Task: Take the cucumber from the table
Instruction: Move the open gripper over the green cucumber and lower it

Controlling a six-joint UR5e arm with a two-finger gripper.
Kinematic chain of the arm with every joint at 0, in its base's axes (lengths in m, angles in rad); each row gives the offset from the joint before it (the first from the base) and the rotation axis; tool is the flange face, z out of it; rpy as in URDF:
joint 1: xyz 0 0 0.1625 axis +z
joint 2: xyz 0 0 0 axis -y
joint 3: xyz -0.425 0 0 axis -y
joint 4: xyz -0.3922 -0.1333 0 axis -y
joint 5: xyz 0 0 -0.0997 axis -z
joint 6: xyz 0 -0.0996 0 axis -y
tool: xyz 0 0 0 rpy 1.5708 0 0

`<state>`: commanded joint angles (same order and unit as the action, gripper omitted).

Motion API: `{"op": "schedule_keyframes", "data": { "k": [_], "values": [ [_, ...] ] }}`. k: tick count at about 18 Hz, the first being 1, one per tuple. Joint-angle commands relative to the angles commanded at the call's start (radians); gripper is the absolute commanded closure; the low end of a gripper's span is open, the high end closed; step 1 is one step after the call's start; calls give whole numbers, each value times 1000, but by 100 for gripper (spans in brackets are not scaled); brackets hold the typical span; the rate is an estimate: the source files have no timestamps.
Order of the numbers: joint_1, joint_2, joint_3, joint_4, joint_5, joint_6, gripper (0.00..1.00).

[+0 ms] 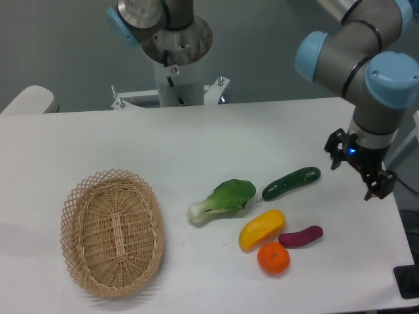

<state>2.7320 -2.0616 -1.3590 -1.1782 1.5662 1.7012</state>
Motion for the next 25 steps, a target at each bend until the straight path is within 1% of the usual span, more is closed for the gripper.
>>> {"op": "schedule_keyframes", "data": {
  "k": [2, 4, 5, 7, 10, 11, 14, 15, 18, 20, 23, 24, 25],
  "values": [
    [-3, -2, -44, 34, -2, -6, 0],
    [-2, -6, -104, 103, 0, -18, 0],
    [-2, -15, -121, 124, 2, -28, 0],
    [5, -31, -150, 138, 2, -34, 0],
    [12, -40, -161, 143, 8, -28, 0],
    [12, -41, -164, 141, 37, -17, 0],
    [11, -46, -172, 143, 182, -8, 0],
    [9, -49, -178, 144, 208, 7, 0],
    [9, -48, -207, 147, 213, 25, 0],
    [9, -46, -230, 187, 213, 26, 0],
    [11, -49, -291, 258, 203, 24, 0],
    [14, -51, -307, 274, 198, 26, 0],
    [15, -49, -318, 278, 189, 26, 0]
  ]
}}
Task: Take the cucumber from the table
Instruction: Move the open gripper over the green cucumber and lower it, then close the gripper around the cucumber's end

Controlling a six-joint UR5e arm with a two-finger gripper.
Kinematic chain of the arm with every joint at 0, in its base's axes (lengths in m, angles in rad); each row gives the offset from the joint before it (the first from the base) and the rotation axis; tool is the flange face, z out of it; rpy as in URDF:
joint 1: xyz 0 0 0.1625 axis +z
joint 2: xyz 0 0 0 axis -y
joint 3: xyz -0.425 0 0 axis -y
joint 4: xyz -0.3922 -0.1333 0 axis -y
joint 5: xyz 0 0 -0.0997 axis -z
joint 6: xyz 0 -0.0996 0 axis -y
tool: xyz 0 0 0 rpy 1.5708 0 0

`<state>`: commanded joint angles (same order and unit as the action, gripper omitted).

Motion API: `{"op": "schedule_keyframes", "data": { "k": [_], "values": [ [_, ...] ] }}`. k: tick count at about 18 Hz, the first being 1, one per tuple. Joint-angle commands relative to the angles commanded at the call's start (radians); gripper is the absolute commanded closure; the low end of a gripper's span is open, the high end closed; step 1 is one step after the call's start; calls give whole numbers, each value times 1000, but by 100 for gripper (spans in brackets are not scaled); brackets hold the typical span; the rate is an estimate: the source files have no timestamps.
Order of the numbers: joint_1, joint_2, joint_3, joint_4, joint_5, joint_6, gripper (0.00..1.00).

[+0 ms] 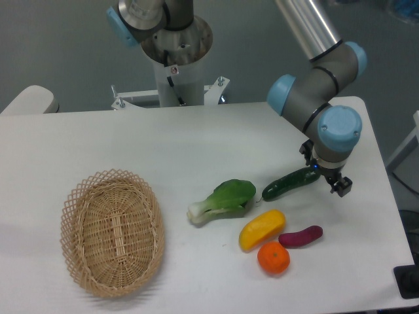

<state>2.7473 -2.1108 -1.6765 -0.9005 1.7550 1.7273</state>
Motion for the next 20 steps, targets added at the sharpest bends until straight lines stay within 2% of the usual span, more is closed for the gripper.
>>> {"op": "schedule_keyframes", "data": {
  "k": [4, 11, 12, 13, 14, 15, 18, 20],
  "values": [
    [0, 14, -41, 5, -5, 11, 0],
    [-8, 25, -75, 20, -9, 9, 0],
    [-11, 25, -75, 28, -17, 8, 8],
    [-12, 25, -74, 29, -29, 9, 37],
    [-12, 25, -74, 29, -37, 11, 58],
    [-12, 25, -72, 29, -37, 11, 66],
    [-15, 25, -69, 29, -37, 11, 67],
    [-17, 25, -65, 28, -38, 14, 80]
  ]
}}
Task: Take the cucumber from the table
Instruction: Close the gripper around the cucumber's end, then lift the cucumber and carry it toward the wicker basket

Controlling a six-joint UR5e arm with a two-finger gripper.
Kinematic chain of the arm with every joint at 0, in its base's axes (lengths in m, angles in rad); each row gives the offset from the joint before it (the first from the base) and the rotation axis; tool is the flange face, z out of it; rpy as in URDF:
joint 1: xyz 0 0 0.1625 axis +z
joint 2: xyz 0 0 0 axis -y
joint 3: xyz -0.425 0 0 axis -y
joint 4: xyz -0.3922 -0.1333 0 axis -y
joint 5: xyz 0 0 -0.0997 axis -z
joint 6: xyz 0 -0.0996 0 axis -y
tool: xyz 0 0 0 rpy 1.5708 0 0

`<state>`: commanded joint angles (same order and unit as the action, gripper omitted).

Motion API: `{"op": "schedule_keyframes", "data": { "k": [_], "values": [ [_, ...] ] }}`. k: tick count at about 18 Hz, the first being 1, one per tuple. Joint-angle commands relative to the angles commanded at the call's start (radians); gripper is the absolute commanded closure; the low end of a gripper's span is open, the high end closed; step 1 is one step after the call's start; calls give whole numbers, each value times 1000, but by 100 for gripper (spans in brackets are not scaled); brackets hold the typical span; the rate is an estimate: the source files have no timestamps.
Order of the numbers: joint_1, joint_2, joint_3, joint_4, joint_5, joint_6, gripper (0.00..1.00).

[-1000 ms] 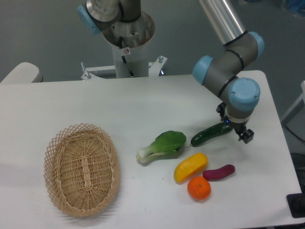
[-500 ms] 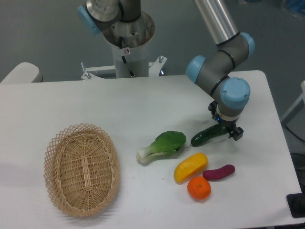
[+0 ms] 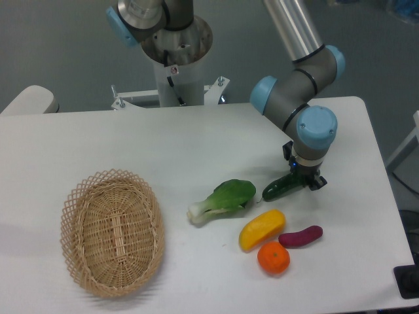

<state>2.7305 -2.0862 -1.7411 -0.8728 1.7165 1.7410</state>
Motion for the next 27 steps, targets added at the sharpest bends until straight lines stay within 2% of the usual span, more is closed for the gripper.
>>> {"op": "schedule_keyframes", "data": {
  "k": [1, 4, 7, 10, 12, 15, 19, 27],
  "values": [
    [0, 2, 3, 0, 0, 0, 86],
    [2, 14, 18, -5, -2, 2, 88],
    [5, 46, 51, -40, -2, 35, 88],
    [11, 83, 133, -177, -35, 64, 88],
    [11, 109, 195, -271, -102, 61, 88],
    [9, 138, 241, -354, -195, 46, 87],
    [-9, 181, 232, -373, -294, -32, 85],
    [-190, 199, 238, -367, -333, -343, 85]
  ]
}}
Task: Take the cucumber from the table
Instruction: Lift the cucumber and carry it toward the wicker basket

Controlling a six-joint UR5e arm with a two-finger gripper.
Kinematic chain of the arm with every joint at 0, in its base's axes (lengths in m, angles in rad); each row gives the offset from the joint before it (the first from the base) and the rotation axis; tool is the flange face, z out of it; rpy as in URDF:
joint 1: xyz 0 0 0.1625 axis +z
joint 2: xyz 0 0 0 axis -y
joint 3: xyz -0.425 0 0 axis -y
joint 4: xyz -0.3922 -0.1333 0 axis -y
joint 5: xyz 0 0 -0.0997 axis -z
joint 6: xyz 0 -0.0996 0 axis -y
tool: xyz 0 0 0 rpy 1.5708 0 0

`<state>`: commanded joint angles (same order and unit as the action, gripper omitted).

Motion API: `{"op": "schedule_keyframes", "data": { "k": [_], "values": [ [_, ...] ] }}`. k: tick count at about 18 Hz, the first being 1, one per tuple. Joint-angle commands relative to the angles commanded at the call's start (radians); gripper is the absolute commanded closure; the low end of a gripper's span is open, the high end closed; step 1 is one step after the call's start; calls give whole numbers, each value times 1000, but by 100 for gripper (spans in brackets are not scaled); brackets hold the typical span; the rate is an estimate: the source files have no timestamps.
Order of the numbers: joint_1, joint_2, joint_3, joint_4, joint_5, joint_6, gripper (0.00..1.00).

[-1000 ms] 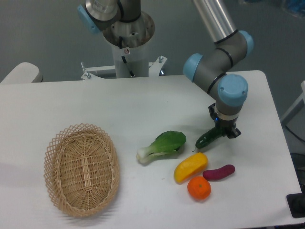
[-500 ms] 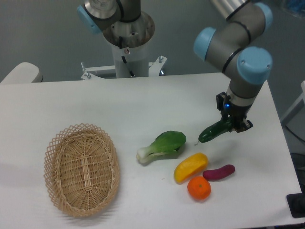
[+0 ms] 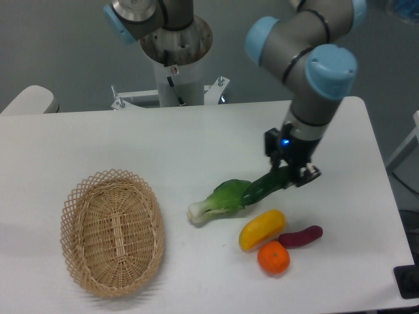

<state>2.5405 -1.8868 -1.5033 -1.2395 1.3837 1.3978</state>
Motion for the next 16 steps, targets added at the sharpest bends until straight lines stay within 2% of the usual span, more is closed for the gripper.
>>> {"op": "schedule_keyframes", "data": {
  "k": [5, 16],
  "values": [
    [-57, 14, 0, 3, -17, -71, 85],
    [-57, 25, -5, 5, -25, -79, 85]
  ]
}}
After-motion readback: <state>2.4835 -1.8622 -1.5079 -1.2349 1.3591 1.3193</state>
